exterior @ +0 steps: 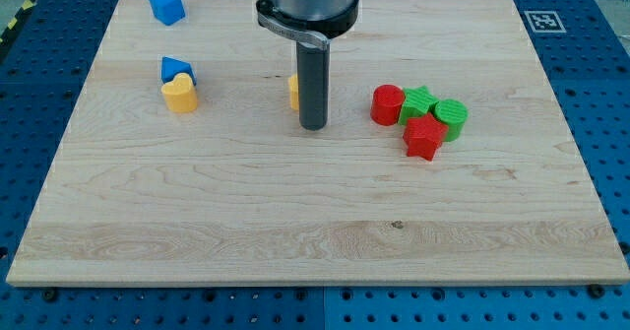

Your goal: Move the yellow hexagon towards the top center side of the board

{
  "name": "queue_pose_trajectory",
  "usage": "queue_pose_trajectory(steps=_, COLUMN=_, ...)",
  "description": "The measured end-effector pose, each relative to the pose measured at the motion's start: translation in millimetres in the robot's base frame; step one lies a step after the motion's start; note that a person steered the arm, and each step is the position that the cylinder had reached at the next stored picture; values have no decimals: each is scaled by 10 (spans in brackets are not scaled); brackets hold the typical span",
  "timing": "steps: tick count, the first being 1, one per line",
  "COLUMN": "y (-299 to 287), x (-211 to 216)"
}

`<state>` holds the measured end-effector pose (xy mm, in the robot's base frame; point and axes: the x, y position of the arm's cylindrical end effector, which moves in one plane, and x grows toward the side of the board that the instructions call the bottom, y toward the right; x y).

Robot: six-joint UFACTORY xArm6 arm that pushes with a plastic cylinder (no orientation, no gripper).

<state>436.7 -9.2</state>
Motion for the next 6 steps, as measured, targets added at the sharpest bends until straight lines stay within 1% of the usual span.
queue_pose_trajectory(steps=2, y=-39, x=-211)
queue_pose_trajectory(steps=5, y=-38, x=-636)
queue_pose_trajectory(steps=6, y=-38, x=-637)
